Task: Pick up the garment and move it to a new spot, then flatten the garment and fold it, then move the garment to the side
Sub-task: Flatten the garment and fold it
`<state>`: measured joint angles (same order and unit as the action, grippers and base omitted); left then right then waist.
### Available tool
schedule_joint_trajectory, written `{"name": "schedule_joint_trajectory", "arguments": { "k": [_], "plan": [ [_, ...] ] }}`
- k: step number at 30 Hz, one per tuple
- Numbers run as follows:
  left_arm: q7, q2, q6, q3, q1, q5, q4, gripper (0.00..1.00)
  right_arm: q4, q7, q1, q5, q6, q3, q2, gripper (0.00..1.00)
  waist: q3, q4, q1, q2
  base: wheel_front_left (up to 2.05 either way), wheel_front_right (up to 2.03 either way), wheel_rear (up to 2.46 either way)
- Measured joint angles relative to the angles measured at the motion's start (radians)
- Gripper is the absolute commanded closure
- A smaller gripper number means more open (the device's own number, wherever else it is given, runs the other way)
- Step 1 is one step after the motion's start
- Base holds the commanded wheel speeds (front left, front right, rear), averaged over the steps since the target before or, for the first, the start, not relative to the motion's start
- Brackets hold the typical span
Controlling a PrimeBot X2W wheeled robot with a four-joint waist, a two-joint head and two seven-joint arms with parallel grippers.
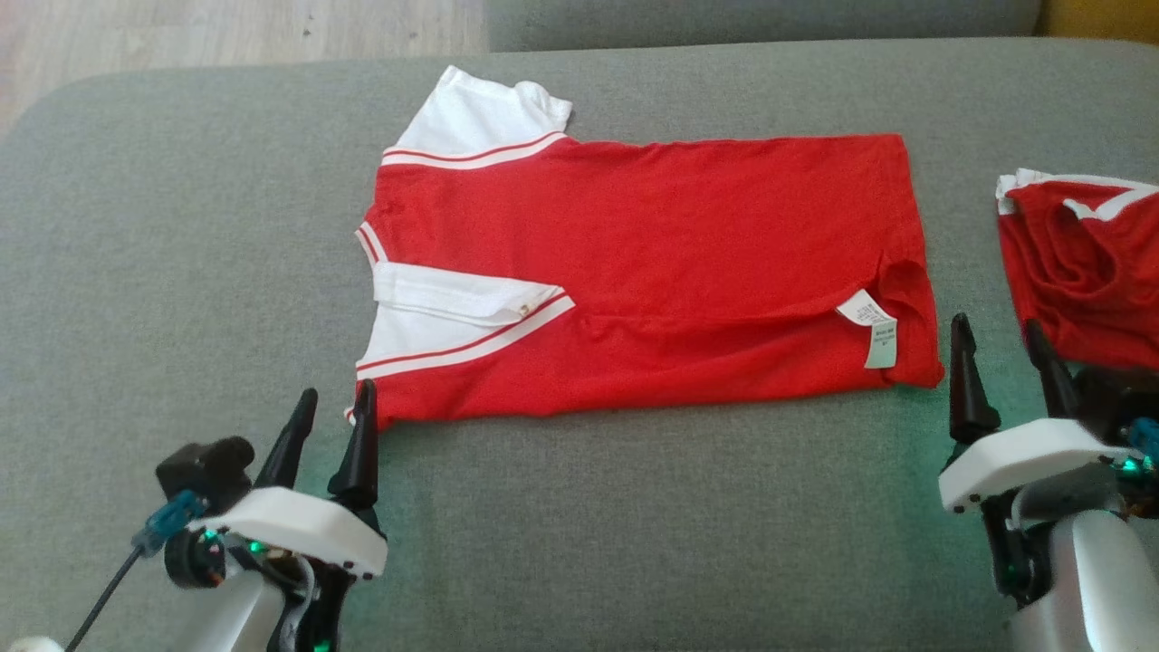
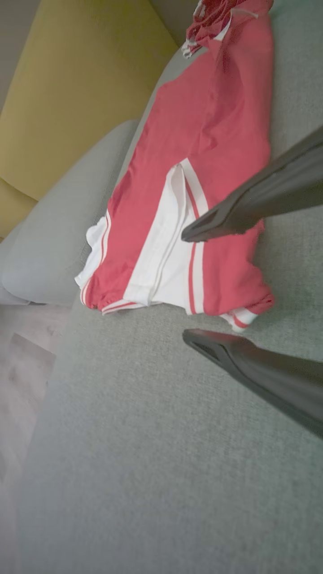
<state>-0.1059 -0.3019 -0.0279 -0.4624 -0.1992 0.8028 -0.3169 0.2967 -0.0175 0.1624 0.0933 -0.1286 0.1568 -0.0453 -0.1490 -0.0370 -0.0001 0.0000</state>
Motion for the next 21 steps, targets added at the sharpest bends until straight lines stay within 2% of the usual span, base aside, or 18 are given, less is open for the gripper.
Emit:
{"name": "schedule_joint_trajectory", "arguments": {
  "k": [10,14,15,16,17,20,21],
  "plan": [
    [0.071,0.034,-0.004,-0.001,-0.031,0.055,-0.140,0.00,-0.010,0.020,-0.011,0.023,0.000,-0.050,0.001,0.00,-0.027,0.034,0.0001,0.0000,0.00,0.00,0.00],
    [0.071,0.046,0.012,0.007,-0.048,0.086,-0.173,0.00,0.031,0.028,-0.008,0.031,0.000,-0.054,0.001,0.00,-0.032,0.045,0.0001,0.0000,0.00,0.00,0.00],
    [0.071,0.050,0.018,0.007,-0.050,0.086,-0.181,0.16,0.047,0.030,-0.007,0.033,0.000,-0.055,0.001,0.00,-0.033,0.047,0.0001,0.0000,0.00,0.00,0.00],
    [0.071,0.053,0.021,0.007,-0.054,0.086,-0.188,0.38,0.065,0.033,-0.006,0.034,0.000,-0.055,0.001,0.00,-0.034,0.048,0.0001,0.0000,0.00,0.00,0.00],
    [0.071,0.057,0.026,0.007,-0.059,0.086,-0.196,0.55,0.086,0.033,-0.003,0.037,0.000,-0.056,0.001,0.00,-0.035,0.049,0.0002,0.0000,0.00,0.00,0.00],
    [0.071,0.065,0.034,0.006,-0.070,0.086,-0.211,0.83,0.157,0.032,0.029,0.039,0.000,-0.062,0.001,0.00,-0.039,0.049,0.0001,0.0000,0.00,0.00,0.00],
    [0.070,0.067,0.038,0.005,-0.072,0.086,-0.216,0.96,0.179,0.032,0.047,0.039,0.000,-0.067,0.001,0.00,-0.041,0.049,0.0002,0.0000,0.00,0.00,0.00]
  ]
}}
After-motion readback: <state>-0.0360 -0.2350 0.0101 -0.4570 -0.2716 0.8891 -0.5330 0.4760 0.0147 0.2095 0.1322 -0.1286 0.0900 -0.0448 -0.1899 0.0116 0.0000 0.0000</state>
